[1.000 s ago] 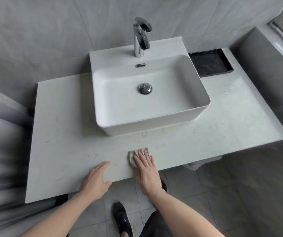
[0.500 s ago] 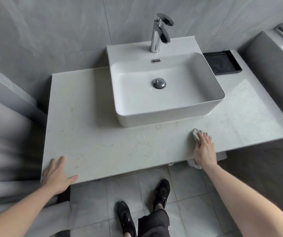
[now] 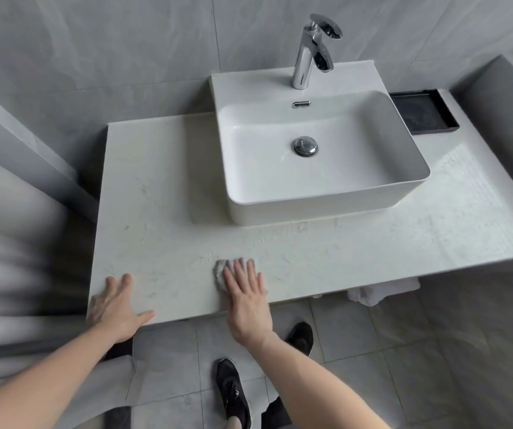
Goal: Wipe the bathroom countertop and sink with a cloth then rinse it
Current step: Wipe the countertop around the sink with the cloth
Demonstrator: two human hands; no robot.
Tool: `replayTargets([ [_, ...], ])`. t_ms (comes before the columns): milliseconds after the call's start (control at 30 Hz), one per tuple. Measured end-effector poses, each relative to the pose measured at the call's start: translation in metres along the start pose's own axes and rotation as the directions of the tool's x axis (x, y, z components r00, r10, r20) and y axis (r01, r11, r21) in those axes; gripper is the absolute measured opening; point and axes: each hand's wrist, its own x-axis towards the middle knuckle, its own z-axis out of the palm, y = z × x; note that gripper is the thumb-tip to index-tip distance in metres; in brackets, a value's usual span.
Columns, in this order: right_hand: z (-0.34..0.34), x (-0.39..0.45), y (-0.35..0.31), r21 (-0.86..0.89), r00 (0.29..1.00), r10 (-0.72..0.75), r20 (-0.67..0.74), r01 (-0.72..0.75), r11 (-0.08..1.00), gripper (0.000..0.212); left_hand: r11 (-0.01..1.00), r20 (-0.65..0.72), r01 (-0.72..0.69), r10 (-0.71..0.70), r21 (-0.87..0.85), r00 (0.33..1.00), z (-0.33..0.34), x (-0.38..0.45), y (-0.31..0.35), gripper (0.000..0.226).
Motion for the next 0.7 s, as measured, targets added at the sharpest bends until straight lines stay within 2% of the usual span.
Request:
replayTargets([
  [100, -0.001, 0.003, -0.004, 0.115, 0.995, -0.089, 0.055, 0.082, 0.990, 0.078, 1.000, 0.011, 0.007, -0.007, -0.002, 1.000, 0.000, 0.001, -0.001, 0.108],
  [200, -0.021, 0.000, 0.022, 0.189, 0.995, -0.097, 0.024, 0.091, 0.978, 0.077, 1.000, 0.016, 0.014, -0.014, 0.003, 1.000, 0.002, 0.001, -0.002, 0.109],
  [300, -0.055, -0.010, 0.070, 0.214, 0.993, 0.050, -0.106, -0.026, 0.976, 0.079, 1.000, -0.002, 0.015, -0.015, 0.007, 1.000, 0.004, 0.001, -0.003, 0.109],
  [433, -0.111, -0.021, 0.148, 0.168, 0.922, 0.284, -0.263, -0.246, 0.955, 0.047, 1.000, -0.013, 0.013, -0.013, -0.002, 1.000, 0.006, 0.001, -0.002, 0.108],
  [567, -0.125, -0.023, 0.196, 0.048, 0.847, 0.498, -0.186, -0.499, 0.865, 0.051, 0.999, -0.001, 0.033, -0.033, -0.038, 0.999, 0.007, 0.000, 0.000, 0.107],
  [700, -0.090, -0.023, 0.161, -0.021, 0.828, 0.528, -0.190, -0.541, 0.840, 0.061, 0.999, 0.002, 0.032, -0.031, -0.025, 1.000, 0.008, 0.000, 0.001, 0.105],
])
